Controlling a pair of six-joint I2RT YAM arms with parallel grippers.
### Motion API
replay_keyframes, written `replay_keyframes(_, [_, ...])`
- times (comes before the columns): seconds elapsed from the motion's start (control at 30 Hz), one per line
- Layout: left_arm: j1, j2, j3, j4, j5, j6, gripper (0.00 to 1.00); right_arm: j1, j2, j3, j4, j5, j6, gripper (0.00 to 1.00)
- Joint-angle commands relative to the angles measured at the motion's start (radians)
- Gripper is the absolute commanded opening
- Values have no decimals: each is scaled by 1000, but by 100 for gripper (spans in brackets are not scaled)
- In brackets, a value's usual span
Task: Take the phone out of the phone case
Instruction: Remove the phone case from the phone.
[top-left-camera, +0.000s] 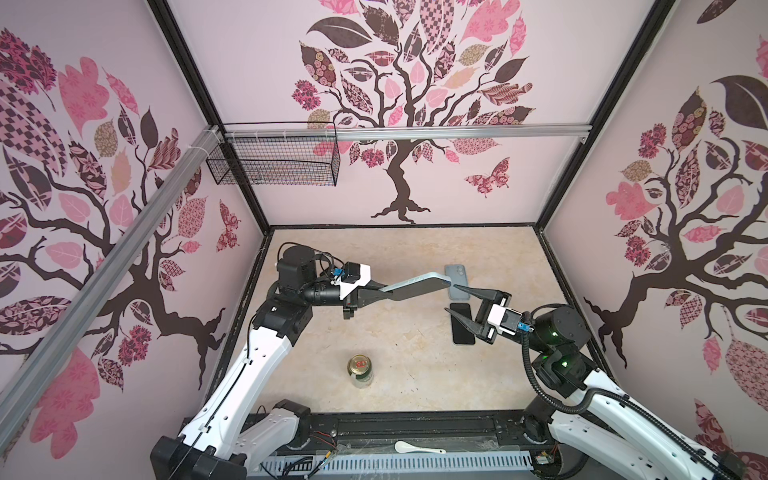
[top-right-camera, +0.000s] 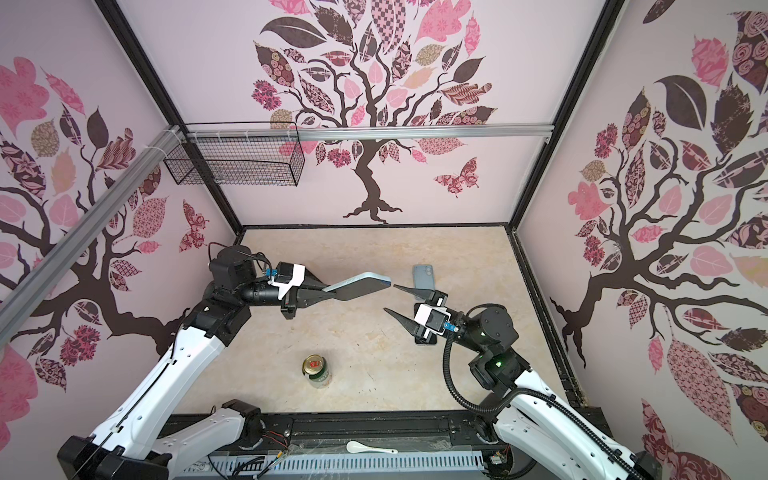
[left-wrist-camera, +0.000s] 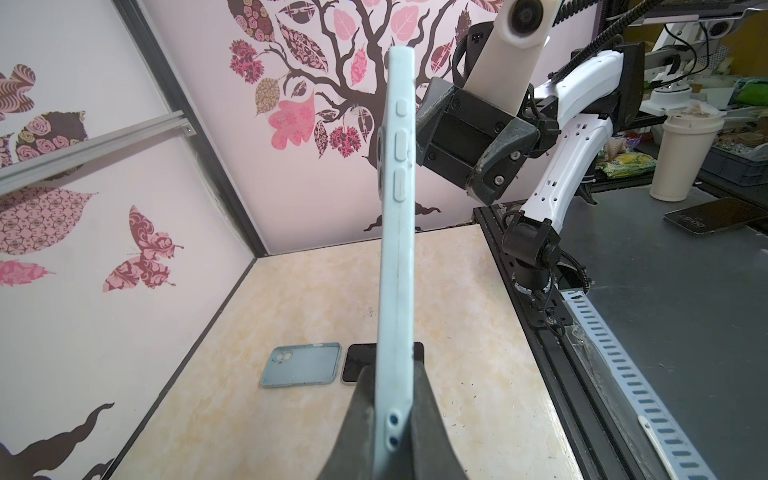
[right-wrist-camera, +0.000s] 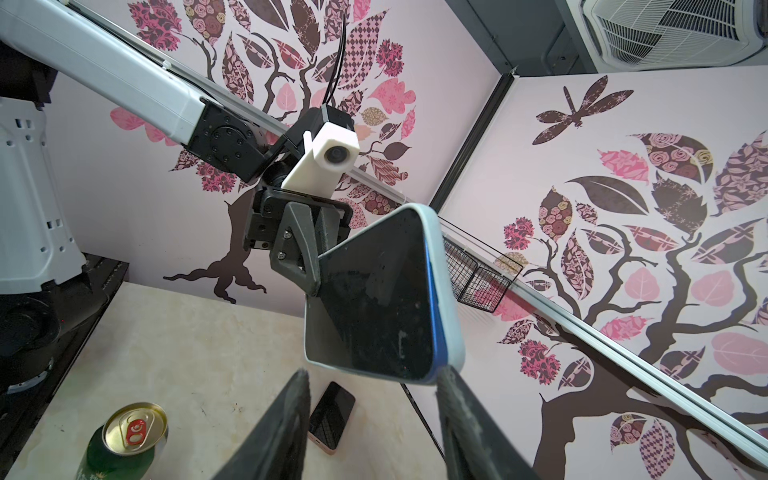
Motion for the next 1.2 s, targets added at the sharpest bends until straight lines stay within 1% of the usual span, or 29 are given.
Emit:
replay_keyframes(0.0, [-3,-5,13,-9,22,21,0,-1,5,32,41,-18,20,52])
replay_keyframes(0.13, [-5,1,25,-41,31,47,0,-1,19,43,40,-30,24,51])
replay_keyframes(0.47, [-10,6,35,-49,53,57,0,-2,37,45,25,-47,32,50])
replay_keyframes(0.67, [-19,-11,32,-17,58,35,0,-1,49,30,-4,2,25,48])
replay_keyframes(0.87, [-23,-30,15,67,61,-28,0,-2,61,16,-3,78,38,47])
replay_keyframes(1.0, [-33,-29,16,68,64,-30,0,-2,75,19,10,76,46,47])
replay_keyframes(1.17, [-46,-16,13,44,67,-16,0,-1,90,30,45,46,65,47])
